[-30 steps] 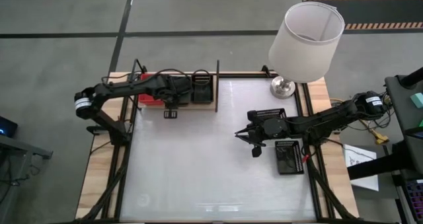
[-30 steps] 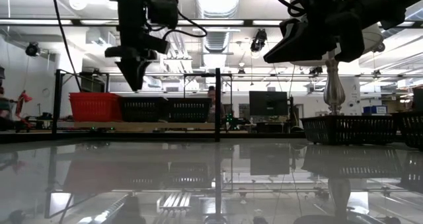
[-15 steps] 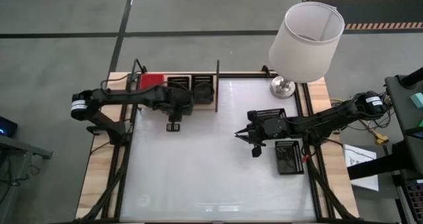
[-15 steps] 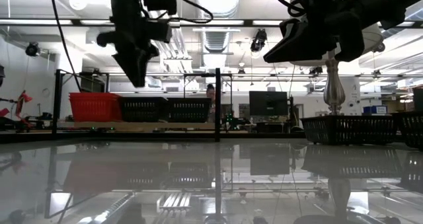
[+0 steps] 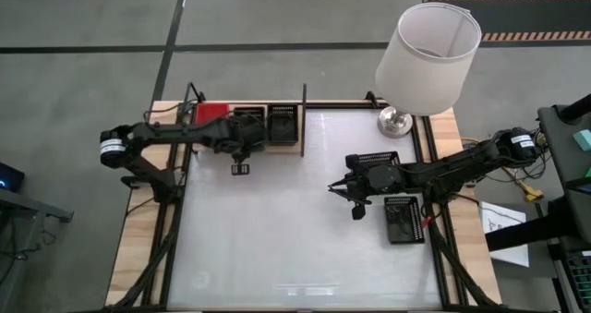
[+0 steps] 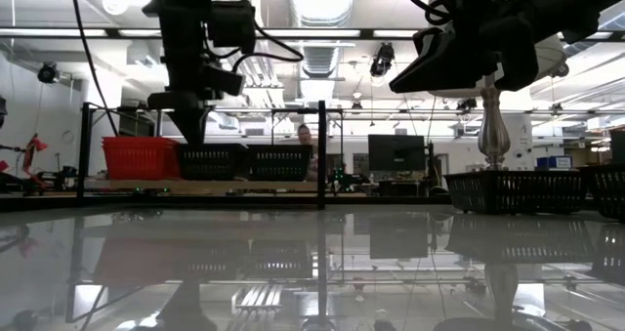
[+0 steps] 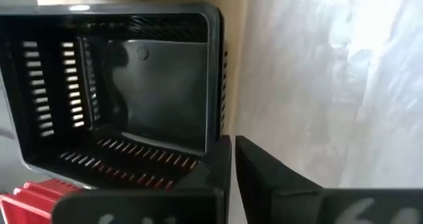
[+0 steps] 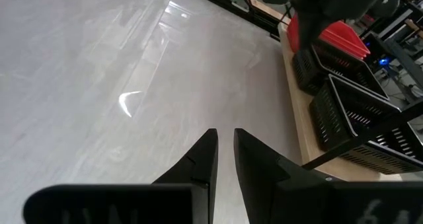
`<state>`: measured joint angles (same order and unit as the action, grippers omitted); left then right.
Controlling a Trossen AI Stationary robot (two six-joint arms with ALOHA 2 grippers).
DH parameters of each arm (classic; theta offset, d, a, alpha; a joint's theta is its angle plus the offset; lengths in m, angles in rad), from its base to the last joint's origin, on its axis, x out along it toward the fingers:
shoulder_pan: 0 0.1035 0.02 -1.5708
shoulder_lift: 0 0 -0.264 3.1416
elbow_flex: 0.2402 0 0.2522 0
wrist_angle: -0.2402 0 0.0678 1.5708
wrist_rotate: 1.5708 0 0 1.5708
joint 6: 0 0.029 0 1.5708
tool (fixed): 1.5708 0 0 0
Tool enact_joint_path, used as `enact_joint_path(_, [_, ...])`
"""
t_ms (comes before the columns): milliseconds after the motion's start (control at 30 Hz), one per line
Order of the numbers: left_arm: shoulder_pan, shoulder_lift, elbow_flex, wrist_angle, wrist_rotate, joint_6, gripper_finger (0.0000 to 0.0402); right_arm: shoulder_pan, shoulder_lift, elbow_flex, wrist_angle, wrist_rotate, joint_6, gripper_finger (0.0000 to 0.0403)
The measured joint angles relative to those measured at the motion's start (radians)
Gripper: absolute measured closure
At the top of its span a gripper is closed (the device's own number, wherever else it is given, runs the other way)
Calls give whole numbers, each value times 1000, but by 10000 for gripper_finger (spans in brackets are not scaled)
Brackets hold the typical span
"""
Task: Stack baskets on shelf by color
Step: Stack the black basket on top of the left black basket on the shelf, then stack the black basket on top of the right black basket on the shelf
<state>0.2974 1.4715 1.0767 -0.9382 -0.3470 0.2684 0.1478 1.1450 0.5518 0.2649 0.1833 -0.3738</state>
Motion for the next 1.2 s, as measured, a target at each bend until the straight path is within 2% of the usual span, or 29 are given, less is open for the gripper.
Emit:
enact_joint_path(333, [37,0,-1,48,-5,6,396,0,0,0,0,0,0,360])
enact_joint_path(500, [32,-5,4,22,-5,1,396,0,0,0,-1,0,0,360])
enact_joint_path(667, [-10,-51,4,0,17,-96,396,0,0,0,-12,0,30,360])
enact_joint_path(867, [-180,-144,1,95,53,-204,396,0,0,0,-30,0,168,360])
enact_joint_path(1067, [-408,-216,-51,428,45,-214,396,0,0,11,-28,71,529,359])
enact_joint_path(1200, [-537,-233,-116,648,-28,-136,396,0,0,30,-85,79,732,347])
